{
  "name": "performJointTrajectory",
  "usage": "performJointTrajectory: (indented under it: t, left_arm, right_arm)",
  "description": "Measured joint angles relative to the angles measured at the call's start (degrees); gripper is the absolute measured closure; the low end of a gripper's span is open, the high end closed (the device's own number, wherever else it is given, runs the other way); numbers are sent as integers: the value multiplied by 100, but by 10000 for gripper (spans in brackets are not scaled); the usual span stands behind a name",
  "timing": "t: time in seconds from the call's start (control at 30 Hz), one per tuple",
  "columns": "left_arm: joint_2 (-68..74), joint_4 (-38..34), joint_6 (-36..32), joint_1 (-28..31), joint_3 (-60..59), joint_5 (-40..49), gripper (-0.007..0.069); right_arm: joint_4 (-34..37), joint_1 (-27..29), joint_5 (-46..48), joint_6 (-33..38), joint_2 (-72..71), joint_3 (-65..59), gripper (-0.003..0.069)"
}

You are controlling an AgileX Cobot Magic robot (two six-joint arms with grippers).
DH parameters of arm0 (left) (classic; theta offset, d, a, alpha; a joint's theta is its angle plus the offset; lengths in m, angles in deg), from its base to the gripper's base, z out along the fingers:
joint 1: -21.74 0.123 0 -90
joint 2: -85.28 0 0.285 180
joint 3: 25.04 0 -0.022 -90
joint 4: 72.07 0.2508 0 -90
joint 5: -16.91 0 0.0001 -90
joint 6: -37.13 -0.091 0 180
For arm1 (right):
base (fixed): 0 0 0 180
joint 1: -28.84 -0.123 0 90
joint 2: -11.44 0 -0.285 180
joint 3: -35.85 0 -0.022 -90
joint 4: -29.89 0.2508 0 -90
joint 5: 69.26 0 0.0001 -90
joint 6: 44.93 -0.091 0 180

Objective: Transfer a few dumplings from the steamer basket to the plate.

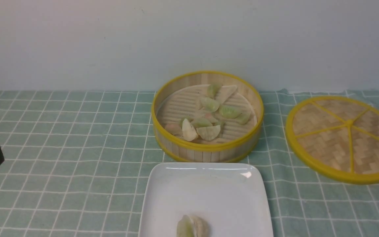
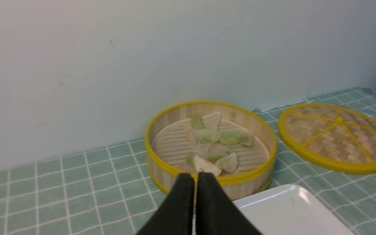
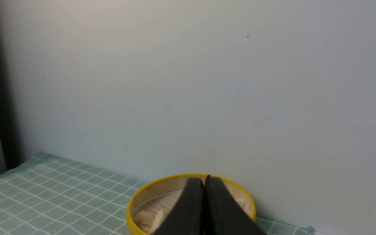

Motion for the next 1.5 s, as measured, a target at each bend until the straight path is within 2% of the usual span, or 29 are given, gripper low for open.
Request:
performJointTrajectory:
  t: [0.03, 0.17, 0.27, 0.4, 0.53, 1.4, 1.5]
  left_arm:
    - [-314, -416, -521, 505, -337, -75, 631]
    - [-1031, -1220, -1503, 1530, -1286, -378, 631]
    - [-1610, -1603, -2012, 2248, -2050, -596, 631]
    - [-1922, -1749, -2141, 2730, -2908, -661, 631]
    - [-1936, -1748, -2141, 2756, -3285, -660, 631]
    - [-1936, -1760, -2141, 2756, -3287, -605, 631]
    - [-1936, -1760, -2141, 2756, -3287, -605, 631]
  right_arm:
    - [-6, 0, 0, 0, 0, 0, 673]
    - [-6, 0, 5, 6, 0, 0, 673]
    - [-6, 0, 5, 6, 0, -3, 673]
    - [-11, 0, 23, 6, 0, -3, 673]
    - [-11, 0, 35, 16, 0, -3, 673]
    - [-33, 0, 35, 16, 0, -3, 673]
    - [281, 0, 24, 40, 0, -22, 673]
